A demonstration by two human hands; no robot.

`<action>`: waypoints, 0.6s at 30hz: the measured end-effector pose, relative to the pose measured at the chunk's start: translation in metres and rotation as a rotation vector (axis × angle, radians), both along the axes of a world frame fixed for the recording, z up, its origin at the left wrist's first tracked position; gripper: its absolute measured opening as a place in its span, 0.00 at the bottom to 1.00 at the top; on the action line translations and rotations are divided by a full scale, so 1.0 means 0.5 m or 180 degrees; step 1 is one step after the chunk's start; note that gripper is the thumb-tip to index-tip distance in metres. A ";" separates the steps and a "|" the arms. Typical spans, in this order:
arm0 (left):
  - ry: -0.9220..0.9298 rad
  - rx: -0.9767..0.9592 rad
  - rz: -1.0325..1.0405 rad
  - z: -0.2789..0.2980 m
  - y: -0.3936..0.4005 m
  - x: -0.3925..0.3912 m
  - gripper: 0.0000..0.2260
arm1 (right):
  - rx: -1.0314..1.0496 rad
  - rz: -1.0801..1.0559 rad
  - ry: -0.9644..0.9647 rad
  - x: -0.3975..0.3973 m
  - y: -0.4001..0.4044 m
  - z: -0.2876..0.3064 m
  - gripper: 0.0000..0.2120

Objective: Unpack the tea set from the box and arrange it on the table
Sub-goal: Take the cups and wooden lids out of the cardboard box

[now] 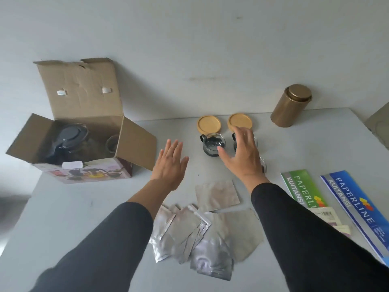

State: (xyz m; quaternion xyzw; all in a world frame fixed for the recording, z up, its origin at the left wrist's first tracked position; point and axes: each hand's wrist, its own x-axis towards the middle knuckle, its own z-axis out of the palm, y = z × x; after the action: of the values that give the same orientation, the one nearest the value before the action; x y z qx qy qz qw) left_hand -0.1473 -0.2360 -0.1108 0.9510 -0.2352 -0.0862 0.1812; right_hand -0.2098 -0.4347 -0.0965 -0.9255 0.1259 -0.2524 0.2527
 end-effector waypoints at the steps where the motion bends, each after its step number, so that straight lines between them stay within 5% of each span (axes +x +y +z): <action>1: -0.0160 -0.0112 0.0023 0.021 0.019 0.016 0.24 | -0.0022 0.0094 -0.0030 0.020 0.032 0.016 0.28; 6: -0.0679 -0.0254 0.0351 0.092 0.172 0.117 0.22 | -0.0158 0.0644 -0.0049 0.135 0.222 0.084 0.23; 12: -0.0556 0.0400 0.0578 0.098 0.398 0.225 0.23 | -0.0350 0.1441 0.1211 0.272 0.445 0.100 0.29; 18: -0.0369 0.0680 0.0426 0.073 0.504 0.289 0.24 | -0.1430 0.1027 0.1830 0.372 0.541 0.038 0.33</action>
State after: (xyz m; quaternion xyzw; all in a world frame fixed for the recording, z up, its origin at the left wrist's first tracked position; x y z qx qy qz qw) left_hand -0.0030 0.0160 -0.0745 0.9818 -0.1707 -0.0434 0.0704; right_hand -0.0237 -0.1641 -0.0773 -0.9985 -0.0139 0.0385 0.0349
